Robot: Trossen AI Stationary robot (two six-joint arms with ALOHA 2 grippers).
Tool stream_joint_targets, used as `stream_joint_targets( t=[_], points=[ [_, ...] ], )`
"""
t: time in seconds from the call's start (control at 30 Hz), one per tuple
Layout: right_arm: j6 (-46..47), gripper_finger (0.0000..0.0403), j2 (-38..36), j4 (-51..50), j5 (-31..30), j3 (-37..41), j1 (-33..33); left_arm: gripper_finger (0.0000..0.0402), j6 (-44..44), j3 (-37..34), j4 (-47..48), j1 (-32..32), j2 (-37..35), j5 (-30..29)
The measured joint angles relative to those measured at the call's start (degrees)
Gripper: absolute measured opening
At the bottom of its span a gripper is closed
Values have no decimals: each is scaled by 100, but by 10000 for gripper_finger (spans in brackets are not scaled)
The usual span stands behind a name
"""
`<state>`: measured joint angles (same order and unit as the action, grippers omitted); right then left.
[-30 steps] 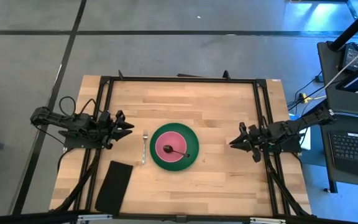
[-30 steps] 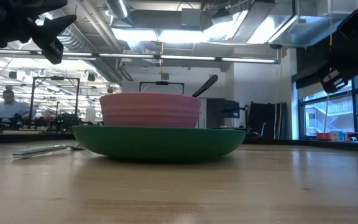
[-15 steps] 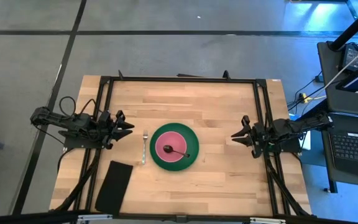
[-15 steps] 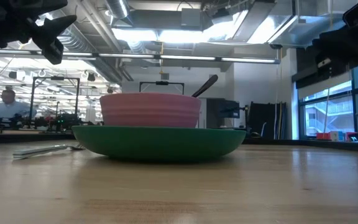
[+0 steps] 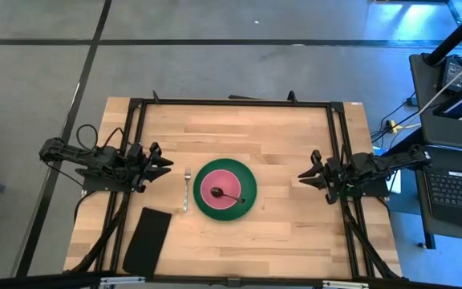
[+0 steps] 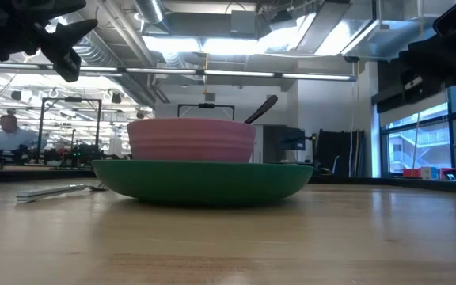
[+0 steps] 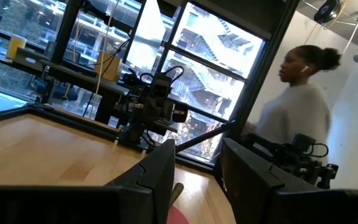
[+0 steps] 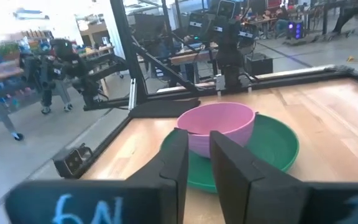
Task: Set table place
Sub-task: Return to Home Position
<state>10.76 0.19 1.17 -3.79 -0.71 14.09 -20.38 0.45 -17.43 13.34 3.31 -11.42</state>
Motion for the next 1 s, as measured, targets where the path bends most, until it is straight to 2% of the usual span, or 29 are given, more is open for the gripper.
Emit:
stream_joint_targets(
  t=[0.2, 1.0],
  points=[
    [400, 69, 0, 4, 2, 0, 0, 124, 0, 0, 0, 0, 0, 0],
    [398, 69, 2, 11, -3, 0, 0, 124, 0, 0, -2, 0, 0, 2]
  ],
)
